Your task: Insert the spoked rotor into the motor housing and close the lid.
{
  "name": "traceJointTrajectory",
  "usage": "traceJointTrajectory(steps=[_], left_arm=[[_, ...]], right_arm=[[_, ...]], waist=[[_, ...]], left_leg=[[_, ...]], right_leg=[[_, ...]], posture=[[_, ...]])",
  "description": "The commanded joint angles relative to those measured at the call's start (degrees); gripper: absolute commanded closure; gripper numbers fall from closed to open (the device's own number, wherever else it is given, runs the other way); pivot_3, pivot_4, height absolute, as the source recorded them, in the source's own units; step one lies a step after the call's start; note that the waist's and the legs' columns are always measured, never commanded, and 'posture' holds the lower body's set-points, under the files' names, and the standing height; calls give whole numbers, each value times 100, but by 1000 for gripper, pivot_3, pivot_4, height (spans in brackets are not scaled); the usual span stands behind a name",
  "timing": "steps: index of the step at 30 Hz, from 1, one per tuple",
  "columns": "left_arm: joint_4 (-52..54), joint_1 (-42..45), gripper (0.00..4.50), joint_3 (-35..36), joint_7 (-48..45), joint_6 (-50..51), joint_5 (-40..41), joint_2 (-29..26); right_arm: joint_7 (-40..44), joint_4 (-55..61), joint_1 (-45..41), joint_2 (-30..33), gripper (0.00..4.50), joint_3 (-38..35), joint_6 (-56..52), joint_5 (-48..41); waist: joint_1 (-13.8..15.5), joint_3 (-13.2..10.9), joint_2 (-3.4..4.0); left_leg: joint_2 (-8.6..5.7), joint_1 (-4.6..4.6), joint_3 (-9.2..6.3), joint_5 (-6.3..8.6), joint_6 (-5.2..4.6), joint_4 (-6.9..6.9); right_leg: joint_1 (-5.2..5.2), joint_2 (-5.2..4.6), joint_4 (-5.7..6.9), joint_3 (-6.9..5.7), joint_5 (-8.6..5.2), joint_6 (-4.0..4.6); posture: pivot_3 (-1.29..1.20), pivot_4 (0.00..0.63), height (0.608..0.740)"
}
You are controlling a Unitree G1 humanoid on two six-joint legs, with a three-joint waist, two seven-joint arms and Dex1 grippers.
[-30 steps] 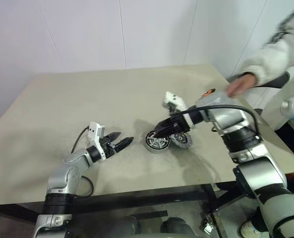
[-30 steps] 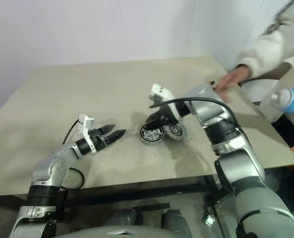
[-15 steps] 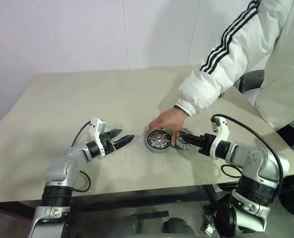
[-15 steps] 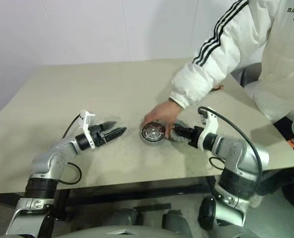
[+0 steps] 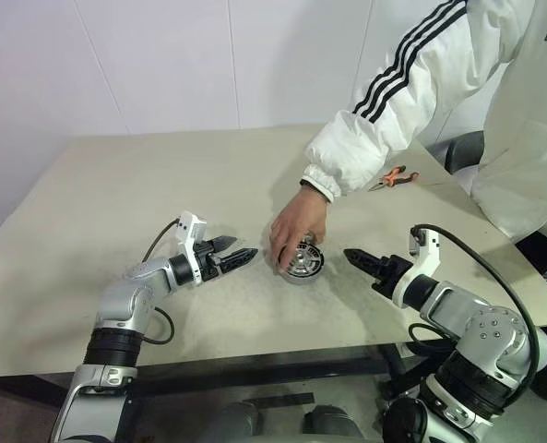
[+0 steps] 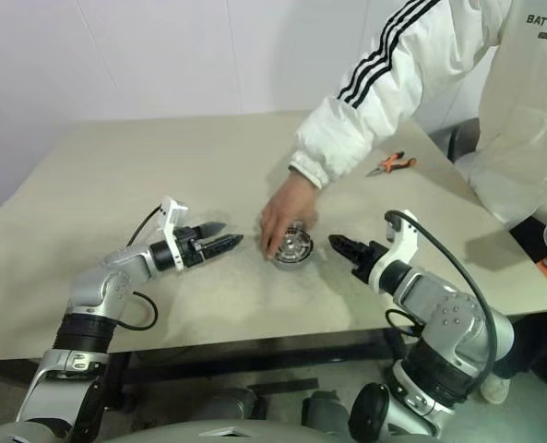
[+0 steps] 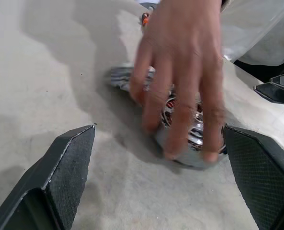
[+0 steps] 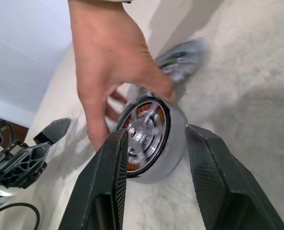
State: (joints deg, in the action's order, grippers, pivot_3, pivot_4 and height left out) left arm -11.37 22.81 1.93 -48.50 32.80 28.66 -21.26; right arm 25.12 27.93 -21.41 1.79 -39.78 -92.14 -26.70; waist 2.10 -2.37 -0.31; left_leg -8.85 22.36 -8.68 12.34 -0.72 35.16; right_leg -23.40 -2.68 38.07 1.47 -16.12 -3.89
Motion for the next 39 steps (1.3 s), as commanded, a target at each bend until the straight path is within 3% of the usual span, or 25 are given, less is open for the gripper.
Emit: traceJointTrajectory(steps=[1,7,10,12,15,19,26,39], left_arm=[[49,108,0,86,-54,-114,3,-31],[126,-13,0,118,-12,-124,19,-20],[134,-15,0,138,26,-129,31,1],[140,-14,0,133,36,-137,32,8],[127,2,0,131,46,-160,28,27],[124,31,0,144,71,-167,30,43],[393,-200,0,211,177,-133,83,78],[936,-658,0,373,521,-51,200,145]], right_arm=[[-141,2,-135,200,2537,38,-36,-453],[-217,-315,-246,786,2537,309,-36,-1134],[7,-381,-356,1393,2537,873,-13,-1293],[604,-38,-114,2439,2537,2229,826,-1057],[1456,-139,-114,3839,2537,4181,2870,80],[2357,-1055,-715,4689,2537,5791,5446,1658],[3511,-3101,-1941,4591,2537,6883,8601,3118],[4589,-5047,-2755,3872,2537,7215,10953,3965]], waist=[[-6,0,0],[-4,0,0],[-2,-1,1],[-1,-2,3],[-7,-2,0],[-66,-4,-6],[-140,-5,-10],[-139,-5,-11]], left_leg=[[0,0,0,0,0,0],[1,0,0,0,-1,-1],[2,1,3,-1,-2,2],[3,2,4,0,-3,3],[9,4,16,6,-12,4],[32,2,55,15,-26,8],[35,2,74,20,-36,14],[39,-3,74,21,-35,14]], right_leg=[[0,0,0,0,0,0],[1,0,-2,0,0,0],[1,-1,-2,1,-2,2],[2,-2,-5,-2,-3,3],[4,-7,-16,-7,-3,0],[9,-18,-46,-23,15,-26],[21,-22,-89,-23,58,-57],[19,-16,-81,-20,64,-49]], posture=[[0,0,740],[0,0,740],[0,0,740],[0,0,740],[0,0,740],[0,0,740],[0,0,740],[0,0,740]])
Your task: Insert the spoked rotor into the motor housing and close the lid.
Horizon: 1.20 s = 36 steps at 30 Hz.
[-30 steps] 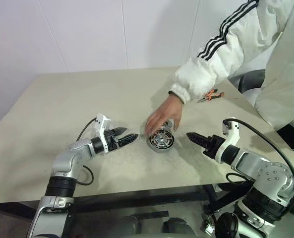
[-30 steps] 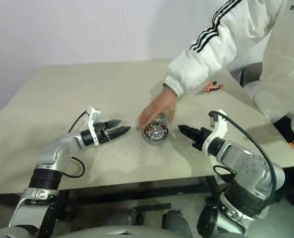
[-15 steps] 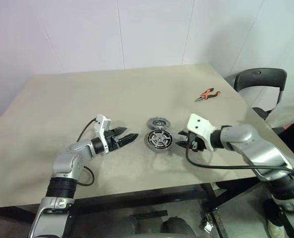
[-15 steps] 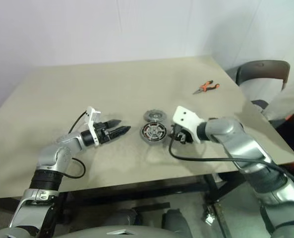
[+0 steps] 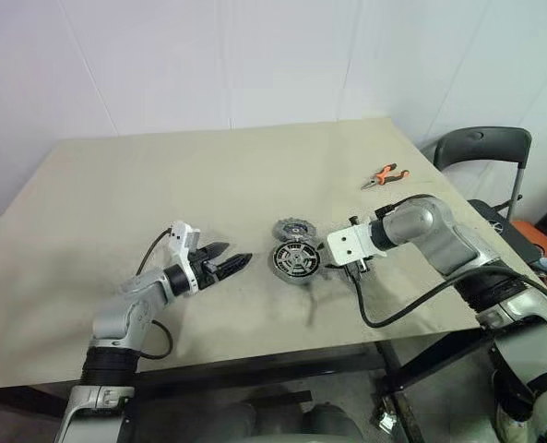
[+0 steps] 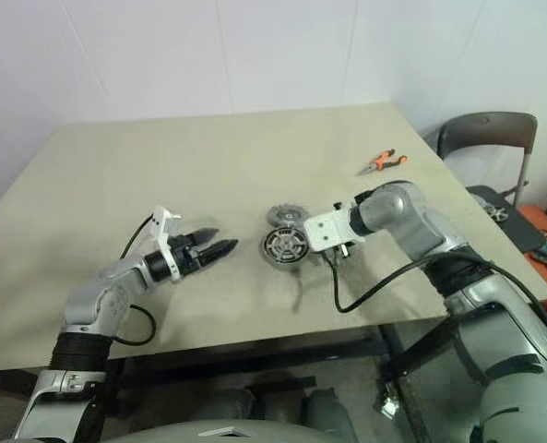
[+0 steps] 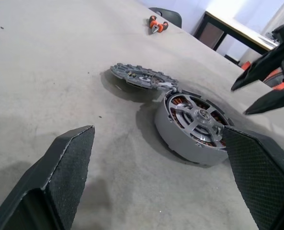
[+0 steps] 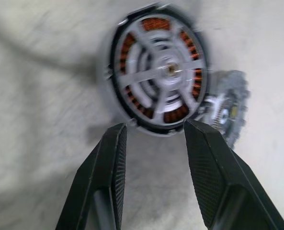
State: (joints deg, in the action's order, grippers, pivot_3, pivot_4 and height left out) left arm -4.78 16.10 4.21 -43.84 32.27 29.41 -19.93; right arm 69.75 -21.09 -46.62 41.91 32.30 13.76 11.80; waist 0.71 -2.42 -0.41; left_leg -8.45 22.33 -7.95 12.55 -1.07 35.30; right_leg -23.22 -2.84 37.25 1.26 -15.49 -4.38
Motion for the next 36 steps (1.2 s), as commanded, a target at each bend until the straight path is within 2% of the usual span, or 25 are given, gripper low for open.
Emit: traceJointTrajectory(steps=[1,11,18,29,32,34,36], left_arm=[[301,-12,0,150,75,4,135,12],[466,-168,0,128,214,39,226,24],[413,-118,0,121,232,9,224,49],[448,-174,0,121,271,-34,209,88],[436,-166,0,152,264,-36,216,69],[422,-158,0,172,266,-39,218,56],[413,-143,0,184,268,-38,221,52]], right_arm=[[171,-216,-256,-207,2537,5,430,140],[205,-692,-288,-657,2537,66,814,539],[-173,-1550,-494,-791,2537,158,1352,1064],[68,-1759,-544,-842,2537,122,1588,1084],[311,-1551,-453,-825,3070,85,1512,936],[165,-1574,-502,-897,3672,62,1393,1037],[51,-1659,-586,-956,3672,56,1367,1119]], waist=[[3,0,0],[7,1,0],[5,1,1],[1,1,1],[4,1,1],[5,1,1],[-2,2,-1]], left_leg=[[2,0,0,-1,1,0],[3,-4,0,-4,6,2],[5,-28,0,-12,19,2],[9,-91,1,-11,20,-4],[9,-91,0,-11,20,-6],[9,-91,0,-11,20,-10],[10,-91,0,-11,20,-11]], right_leg=[[-1,2,2,0,1,1],[-1,5,11,1,3,6],[7,9,22,3,7,15],[72,11,22,5,-2,31],[71,11,22,5,-2,30],[70,11,21,5,0,25],[70,12,21,4,1,24]], posture=[[0,0,740],[0,0,740],[0,0,740],[0,0,740],[0,0,740],[0,0,740],[0,0,740]])
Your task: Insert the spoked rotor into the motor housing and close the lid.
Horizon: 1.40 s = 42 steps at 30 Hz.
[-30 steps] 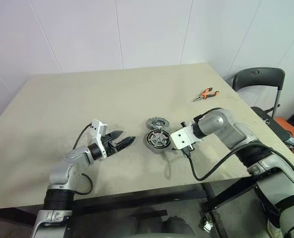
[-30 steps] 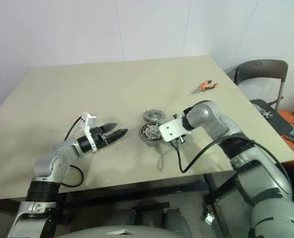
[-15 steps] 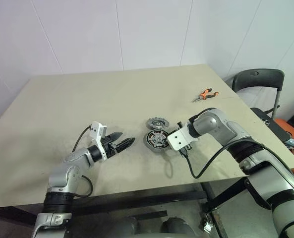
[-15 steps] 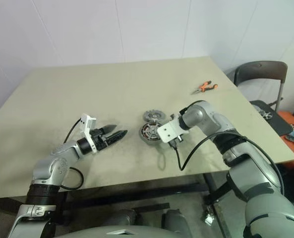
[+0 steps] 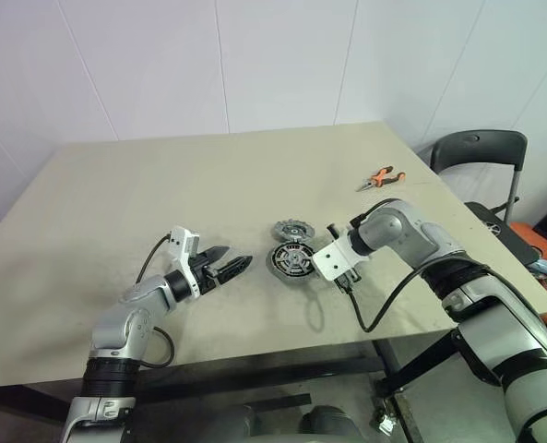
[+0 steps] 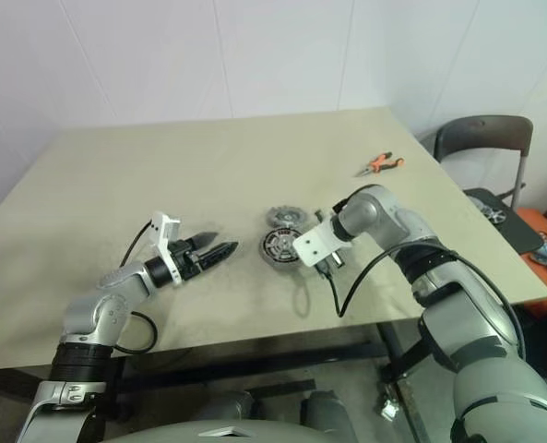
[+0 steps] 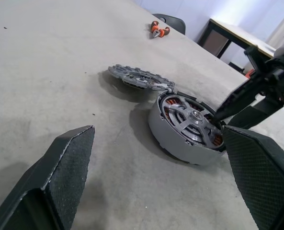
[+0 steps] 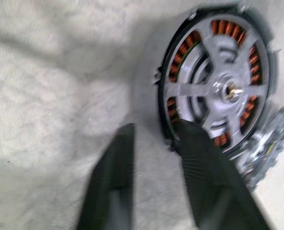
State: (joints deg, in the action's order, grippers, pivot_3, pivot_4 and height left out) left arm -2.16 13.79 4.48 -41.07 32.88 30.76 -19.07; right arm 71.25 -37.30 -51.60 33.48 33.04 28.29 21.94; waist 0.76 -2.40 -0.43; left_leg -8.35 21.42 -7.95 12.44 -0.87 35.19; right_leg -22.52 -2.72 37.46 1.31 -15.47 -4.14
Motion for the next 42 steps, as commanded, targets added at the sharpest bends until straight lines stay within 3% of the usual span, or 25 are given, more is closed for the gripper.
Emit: traceJointTrajectory(steps=[1,3,7,13,16,20,27,31,34,39,42], left_arm=[[147,97,0,159,-11,-100,81,-33],[142,111,0,162,-14,-98,71,-25],[77,151,0,171,-37,-132,46,-15],[82,114,0,98,-37,-148,18,22],[42,139,0,62,-80,-164,2,31],[-127,249,0,39,-153,-208,-47,27],[-413,524,0,-72,-268,-290,-135,104],[-481,553,0,-84,-313,-321,-166,121],[-404,485,0,-63,-283,-313,-148,118],[-212,278,0,-11,-194,-311,-133,96],[-14,98,0,28,-101,-289,-94,111]], right_arm=[[-123,-71,-118,-124,3672,-14,-55,130],[-83,-99,-145,-108,3672,7,1,160],[221,59,-123,6,4395,30,-91,186],[433,266,-142,60,4430,-42,-989,320],[868,664,-59,81,4430,-193,-1858,78],[1968,1797,61,420,4430,-189,-3777,-433],[2125,3199,33,1112,4430,361,-5923,-1582],[2100,3434,28,812,4430,365,-6730,-1750],[1597,3037,-35,210,4430,306,-7428,-1709],[858,1873,-342,-531,4430,305,-7934,-1508],[542,1033,-737,-1019,4430,91,-8327,-1615]], waist=[[-15,0,1],[-14,0,1],[-9,-1,2],[6,-1,2],[33,-2,3],[161,-2,3],[236,-2,4],[147,-3,5],[112,0,0],[-84,7,-10],[-253,3,-5]], left_leg=[[1,0,0,0,0,1],[1,-3,1,0,1,3],[3,-7,1,-1,2,4],[3,-3,0,-1,2,1],[3,-3,0,0,2,6],[3,11,0,1,0,3],[3,105,2,3,-3,9],[4,105,2,4,-2,5],[7,100,4,4,-3,6],[20,60,13,-3,10,11],[22,-19,11,0,11,8]], right_leg=[[-2,1,0,0,-1,2],[3,3,1,3,-2,7],[3,5,1,2,-4,10],[-3,4,0,2,-3,9],[-3,4,0,2,-4,10],[-23,3,-6,1,-3,8],[-95,-1,-11,-1,9,-5],[-95,-1,-11,-1,8,-4],[-93,-1,-10,-1,9,-4],[-65,1,-6,-9,23,25],[-21,-12,-12,-26,40,22]], posture=[[0,0,740],[0,0,740],[0,0,740],[0,0,740],[0,0,740],[0,0,740],[0,0,740],[0,0,740],[0,0,740],[0,0,740],[0,0,740]])
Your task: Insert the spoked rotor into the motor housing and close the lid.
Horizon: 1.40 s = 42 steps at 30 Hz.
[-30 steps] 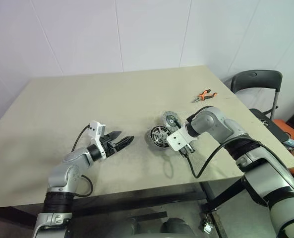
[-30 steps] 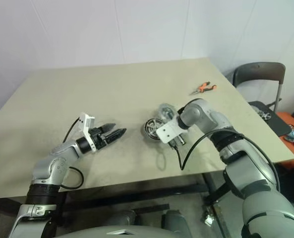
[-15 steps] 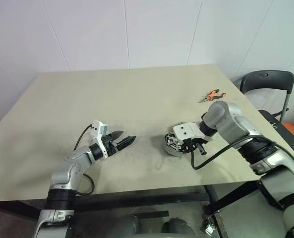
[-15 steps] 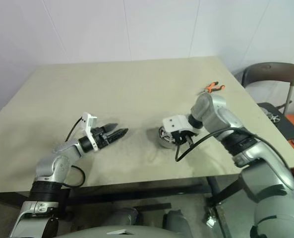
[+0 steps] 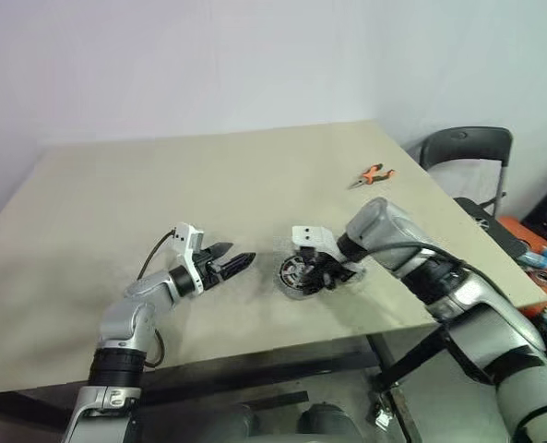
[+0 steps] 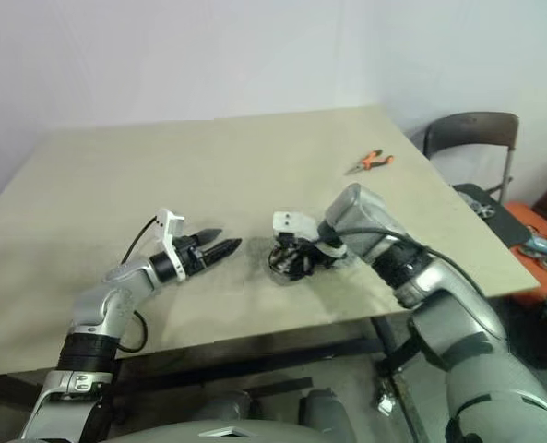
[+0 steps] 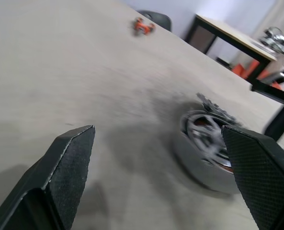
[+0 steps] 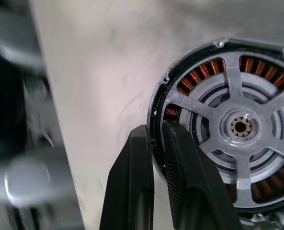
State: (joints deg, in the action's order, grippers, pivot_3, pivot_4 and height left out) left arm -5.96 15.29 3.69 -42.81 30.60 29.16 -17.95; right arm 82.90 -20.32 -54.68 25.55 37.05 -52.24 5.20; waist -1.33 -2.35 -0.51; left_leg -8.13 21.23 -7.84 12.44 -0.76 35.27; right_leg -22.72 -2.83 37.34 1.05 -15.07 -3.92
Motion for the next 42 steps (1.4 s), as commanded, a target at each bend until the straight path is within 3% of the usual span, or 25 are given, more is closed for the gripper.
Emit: traceJointTrajectory(steps=[1,14,23,29,30,38,42], left_arm=[[418,-104,0,116,103,-57,76,7],[358,-101,0,137,115,-61,85,-39],[184,98,0,110,57,-71,56,-32],[202,80,0,86,34,-68,55,-23],[202,82,0,86,32,-67,54,-24],[233,61,0,95,-7,-47,64,-54],[202,98,0,113,-38,-21,68,-102]], right_arm=[[-666,-841,-508,-297,4430,-318,-269,57],[-772,-715,-370,-275,4430,-96,788,112],[-731,-362,-205,-138,4430,-161,687,-5],[-606,121,-65,3,2489,-296,413,-252],[-442,326,-39,97,2489,-337,351,-383],[-53,2222,443,978,2489,-1327,-534,-1648],[-998,2744,826,793,2489,-3040,-2191,-2395]], waist=[[-100,-3,6],[-103,-7,14],[-87,-7,15],[-76,-8,16],[-67,-9,16],[117,-8,14],[218,-9,12]], left_leg=[[4,0,-3,1,0,0],[9,22,-8,-5,8,3],[10,32,-8,-3,14,-6],[10,39,-8,-3,14,-13],[10,40,-8,-3,14,-12],[10,96,-13,-2,12,-8],[10,119,-9,0,10,-3]], right_leg=[[0,-1,0,-7,1,0],[-33,-8,-1,-27,25,-4],[-44,-6,-3,-26,35,1],[-49,-6,-12,-26,40,2],[-50,-6,-12,-26,39,3],[-93,-7,-25,-31,42,0],[-114,-8,-26,-28,42,2]], posture=[[0,0,740],[0,0,740],[0,0,740],[0,0,740],[0,0,740],[0,0,740],[0,0,740]])
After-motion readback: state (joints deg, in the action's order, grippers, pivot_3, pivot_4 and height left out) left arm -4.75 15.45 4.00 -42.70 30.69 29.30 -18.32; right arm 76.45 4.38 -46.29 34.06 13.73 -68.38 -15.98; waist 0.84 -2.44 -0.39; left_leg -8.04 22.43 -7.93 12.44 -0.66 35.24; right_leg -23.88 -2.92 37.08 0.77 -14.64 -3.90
